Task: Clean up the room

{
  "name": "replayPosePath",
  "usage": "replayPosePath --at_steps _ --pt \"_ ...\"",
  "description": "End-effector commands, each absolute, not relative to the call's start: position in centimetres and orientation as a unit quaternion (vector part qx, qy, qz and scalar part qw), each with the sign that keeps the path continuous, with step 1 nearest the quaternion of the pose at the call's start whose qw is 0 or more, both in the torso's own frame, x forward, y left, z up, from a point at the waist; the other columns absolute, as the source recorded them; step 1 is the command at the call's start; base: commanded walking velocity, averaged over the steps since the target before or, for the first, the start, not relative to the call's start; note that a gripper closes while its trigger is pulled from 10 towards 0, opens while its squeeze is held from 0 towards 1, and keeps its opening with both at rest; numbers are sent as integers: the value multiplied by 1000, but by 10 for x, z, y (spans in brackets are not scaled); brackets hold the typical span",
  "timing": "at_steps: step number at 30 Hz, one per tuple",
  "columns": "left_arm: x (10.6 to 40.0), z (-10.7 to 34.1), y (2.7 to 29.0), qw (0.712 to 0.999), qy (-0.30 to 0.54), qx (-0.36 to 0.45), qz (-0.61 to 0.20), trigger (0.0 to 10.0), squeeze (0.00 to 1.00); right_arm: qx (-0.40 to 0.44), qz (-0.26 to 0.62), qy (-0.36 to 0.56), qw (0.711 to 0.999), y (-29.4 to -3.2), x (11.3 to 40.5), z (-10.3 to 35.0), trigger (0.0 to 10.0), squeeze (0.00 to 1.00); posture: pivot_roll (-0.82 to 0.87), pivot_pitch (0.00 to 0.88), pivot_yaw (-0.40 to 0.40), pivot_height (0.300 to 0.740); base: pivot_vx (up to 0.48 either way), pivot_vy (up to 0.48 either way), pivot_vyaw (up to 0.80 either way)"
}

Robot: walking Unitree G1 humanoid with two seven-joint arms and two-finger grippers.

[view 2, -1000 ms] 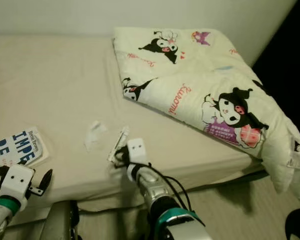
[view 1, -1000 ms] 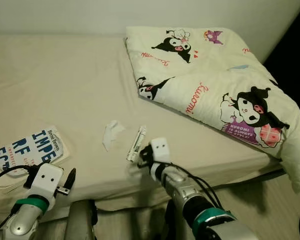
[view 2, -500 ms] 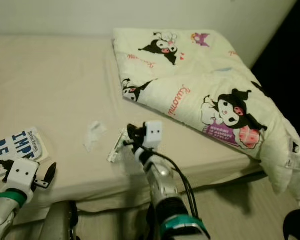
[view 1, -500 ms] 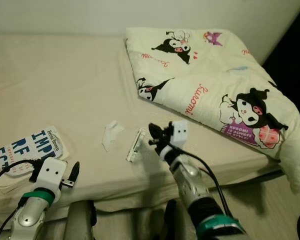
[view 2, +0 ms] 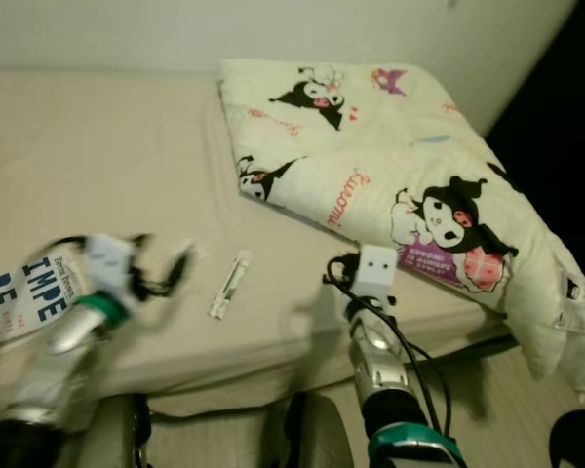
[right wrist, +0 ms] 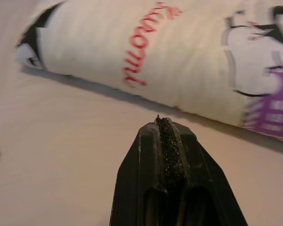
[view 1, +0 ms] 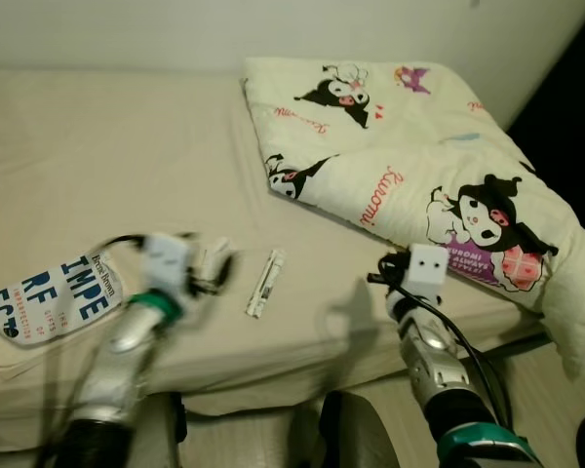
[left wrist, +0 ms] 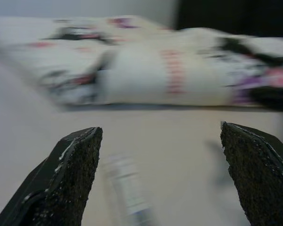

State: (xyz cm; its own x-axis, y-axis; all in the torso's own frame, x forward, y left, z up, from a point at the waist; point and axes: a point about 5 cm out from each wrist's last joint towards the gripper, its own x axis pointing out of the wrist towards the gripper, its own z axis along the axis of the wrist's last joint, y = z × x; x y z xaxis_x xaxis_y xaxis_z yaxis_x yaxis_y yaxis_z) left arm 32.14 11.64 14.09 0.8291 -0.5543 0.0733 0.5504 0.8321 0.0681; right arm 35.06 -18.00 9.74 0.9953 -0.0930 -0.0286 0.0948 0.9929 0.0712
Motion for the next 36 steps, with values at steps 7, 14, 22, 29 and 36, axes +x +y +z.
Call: replayPosePath --at_steps 7,14,22,29,36 --pt "344 106 116 953 78 142 -255 10000 1000 26 -91 22 995 -201 343 93 10000 0 91 47 -51 571 0 0 0" --pt "356 93 131 954 129 164 -214 10000 1000 22 -85 32 996 -193 340 88 10000 0 80 67 -45 571 0 0 0" --pt "364 97 121 957 136 139 -217 10000 1000 24 -85 28 996 -187 336 88 10000 0 49 95 -4 571 0 0 0" --pt "372 103 111 962 125 129 -207 10000 1000 21 -85 22 996 -185 331 90 10000 0 30 126 25 571 0 0 0" --pt "378 111 97 963 118 112 -214 10000 710 13 -80 16 997 -182 327 93 10000 0 22 186 75 571 0 0 0"
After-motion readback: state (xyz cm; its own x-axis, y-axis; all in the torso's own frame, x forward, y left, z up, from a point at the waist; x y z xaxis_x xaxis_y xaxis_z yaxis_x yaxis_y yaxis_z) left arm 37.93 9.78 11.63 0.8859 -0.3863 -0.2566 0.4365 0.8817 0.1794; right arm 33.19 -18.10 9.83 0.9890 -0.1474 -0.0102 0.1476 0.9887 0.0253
